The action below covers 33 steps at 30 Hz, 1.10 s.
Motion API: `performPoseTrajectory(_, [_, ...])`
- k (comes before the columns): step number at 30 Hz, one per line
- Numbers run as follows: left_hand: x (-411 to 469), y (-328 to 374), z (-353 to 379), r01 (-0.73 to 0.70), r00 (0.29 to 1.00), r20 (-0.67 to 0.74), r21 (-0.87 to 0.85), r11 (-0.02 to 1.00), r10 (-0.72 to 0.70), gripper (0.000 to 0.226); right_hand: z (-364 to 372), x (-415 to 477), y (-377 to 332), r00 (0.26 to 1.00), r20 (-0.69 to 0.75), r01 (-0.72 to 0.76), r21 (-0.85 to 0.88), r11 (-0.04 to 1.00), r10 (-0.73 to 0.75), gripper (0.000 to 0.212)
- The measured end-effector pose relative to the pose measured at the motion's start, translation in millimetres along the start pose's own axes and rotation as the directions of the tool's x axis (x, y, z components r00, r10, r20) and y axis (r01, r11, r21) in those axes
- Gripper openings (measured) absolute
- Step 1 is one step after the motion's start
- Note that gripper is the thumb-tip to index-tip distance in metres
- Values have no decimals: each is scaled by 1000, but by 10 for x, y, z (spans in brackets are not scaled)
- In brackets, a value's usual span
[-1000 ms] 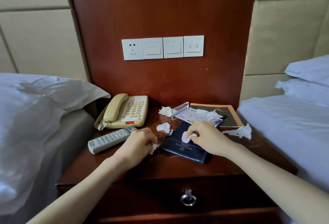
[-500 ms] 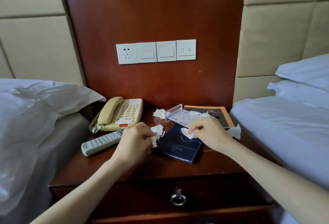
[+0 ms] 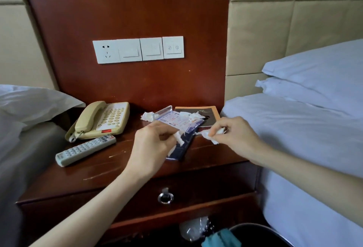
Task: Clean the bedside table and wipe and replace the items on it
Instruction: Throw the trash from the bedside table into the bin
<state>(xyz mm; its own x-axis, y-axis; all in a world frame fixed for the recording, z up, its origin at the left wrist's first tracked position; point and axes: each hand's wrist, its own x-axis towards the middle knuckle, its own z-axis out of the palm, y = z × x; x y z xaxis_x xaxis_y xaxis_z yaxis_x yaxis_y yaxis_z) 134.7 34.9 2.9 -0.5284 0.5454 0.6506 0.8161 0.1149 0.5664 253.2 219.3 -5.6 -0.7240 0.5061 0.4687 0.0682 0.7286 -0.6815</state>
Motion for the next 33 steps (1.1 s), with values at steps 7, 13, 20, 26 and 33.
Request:
performPoseTrajectory(7, [-437, 309, 291, -64, 972, 220, -97, 993, 84, 16, -215, -616, 14, 993, 101, -66, 24, 998, 63, 15])
performPoseTrajectory(13, [-858, 287, 648, -20, 923, 377, -145, 989, 74, 18, -151, -1105, 276, 954, 180, -241, -23, 970, 241, 24])
performPoseTrajectory(20, [-1314, 128, 1143, 139, 830, 555, -106, 985, -57, 14, -7, -1469, 715, 826, 353, -355, -279, 892, 439, 32])
performPoseTrajectory(26, [-1757, 41, 1593, 365, 745, 603, -11, 931, -285, 15, 42, -1604, 954, 741, 370, -419, -399, 816, 561, 35])
performPoseTrajectory(33, [-1983, 15, 1793, 484, 591, 751, -37, 874, -295, 30, 96, -1671, 1057, 620, 411, -490, -463, 739, 669, 31])
